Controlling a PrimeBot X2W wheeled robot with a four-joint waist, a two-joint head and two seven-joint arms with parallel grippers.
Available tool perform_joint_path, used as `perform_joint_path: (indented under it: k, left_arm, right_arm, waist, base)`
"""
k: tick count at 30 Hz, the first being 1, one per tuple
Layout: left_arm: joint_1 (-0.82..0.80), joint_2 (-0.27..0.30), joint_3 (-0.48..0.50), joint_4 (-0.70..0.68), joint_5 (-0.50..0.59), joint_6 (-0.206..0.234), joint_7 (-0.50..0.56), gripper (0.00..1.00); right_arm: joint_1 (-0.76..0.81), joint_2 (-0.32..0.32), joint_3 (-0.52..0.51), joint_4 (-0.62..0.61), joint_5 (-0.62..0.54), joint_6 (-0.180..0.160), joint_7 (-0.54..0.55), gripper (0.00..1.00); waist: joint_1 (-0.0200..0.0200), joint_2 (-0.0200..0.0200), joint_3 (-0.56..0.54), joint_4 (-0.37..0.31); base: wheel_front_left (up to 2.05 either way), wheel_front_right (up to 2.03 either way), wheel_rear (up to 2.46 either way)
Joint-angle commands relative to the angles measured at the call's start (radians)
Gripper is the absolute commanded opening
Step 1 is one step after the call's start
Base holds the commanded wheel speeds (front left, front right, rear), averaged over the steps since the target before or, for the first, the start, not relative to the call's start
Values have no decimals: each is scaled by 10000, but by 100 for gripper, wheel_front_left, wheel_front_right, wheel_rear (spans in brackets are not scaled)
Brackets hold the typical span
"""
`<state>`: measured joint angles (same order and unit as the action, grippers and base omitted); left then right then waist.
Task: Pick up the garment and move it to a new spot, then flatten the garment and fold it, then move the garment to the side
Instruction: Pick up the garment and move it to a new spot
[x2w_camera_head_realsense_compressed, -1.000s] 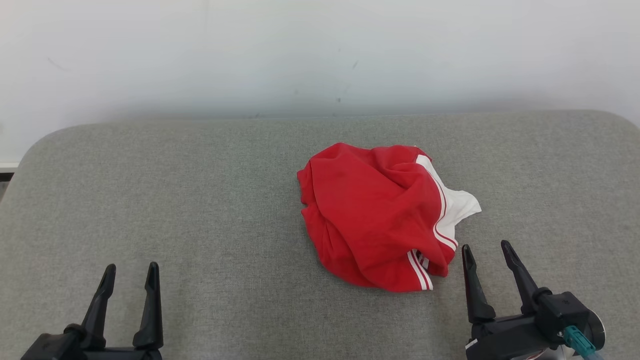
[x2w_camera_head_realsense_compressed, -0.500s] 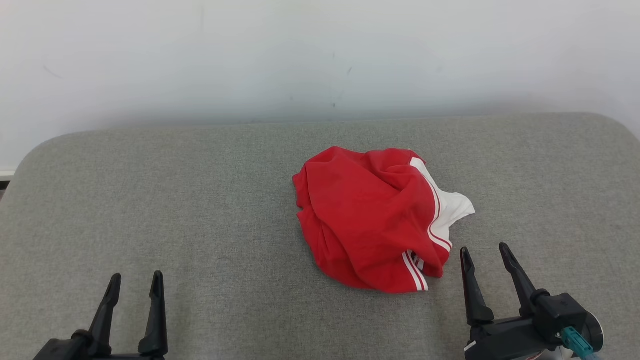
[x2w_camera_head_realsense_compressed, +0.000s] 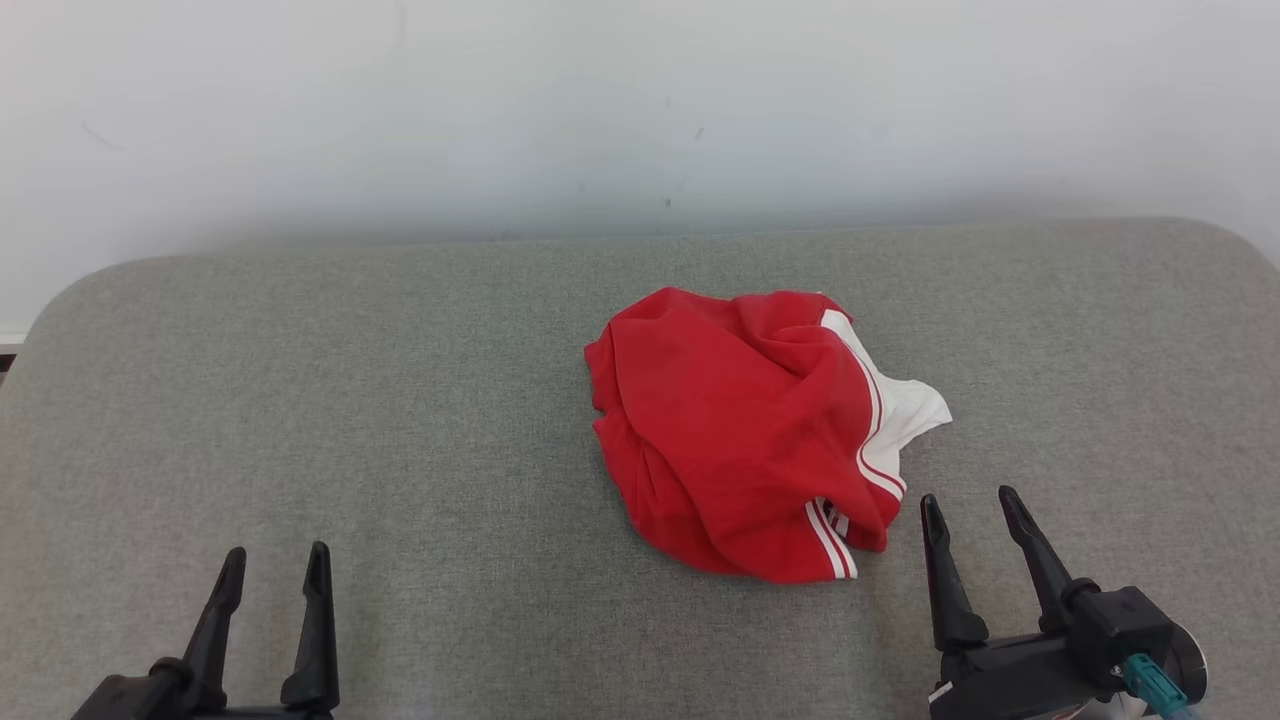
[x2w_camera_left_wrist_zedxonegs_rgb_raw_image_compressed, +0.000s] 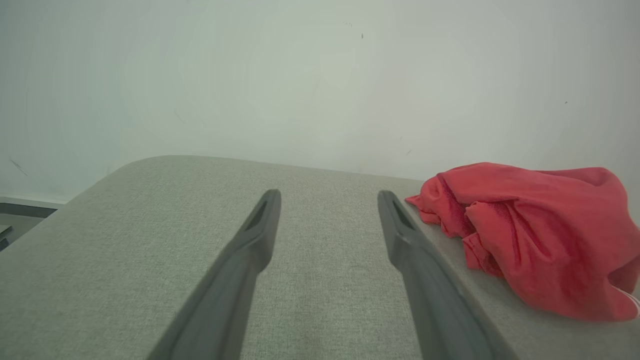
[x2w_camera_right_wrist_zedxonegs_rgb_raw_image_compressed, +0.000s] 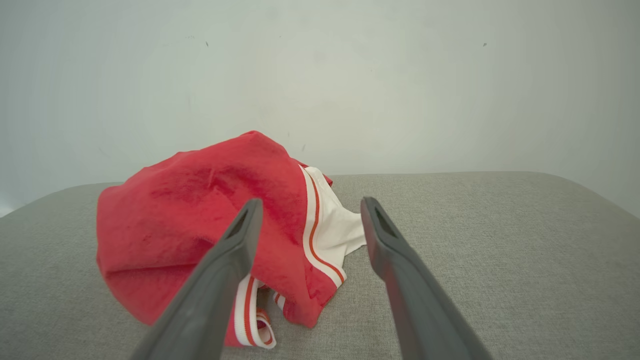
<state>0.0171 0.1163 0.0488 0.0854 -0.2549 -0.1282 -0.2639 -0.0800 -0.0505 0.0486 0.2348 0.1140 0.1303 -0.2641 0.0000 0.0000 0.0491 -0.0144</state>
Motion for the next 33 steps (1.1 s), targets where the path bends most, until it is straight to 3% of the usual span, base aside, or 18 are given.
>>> perform_joint_path:
  k: [1, 10, 26, 33]
  left_arm:
    - [-76, -35, 24, 43, 52, -10, -10, 100]
    - [-337, -27, -783, 181, 23, -16, -9, 100]
    - [-2666, 156, -5371, 1605, -601, -11, -10, 100]
    - [-3392, 84, -6325, 2583, -976, -11, -9, 100]
  right_arm:
    - [44, 5, -1, 4, 48, 9, -5, 100]
    - [-16, 5, -7, 10, 73, 9, -5, 100]
    - [-409, 3, 138, -56, 269, 9, -5, 100]
    - [-568, 5, 197, -115, 394, 9, -5, 100]
  waist:
    - [0, 0, 9, -8]
    - [0, 0, 81, -39]
    - [0, 0, 775, -610]
    - [0, 0, 1130, -1130]
  base:
    - [0, 0, 0]
    - [0, 0, 0]
    - [0, 0, 0]
    - [0, 0, 0]
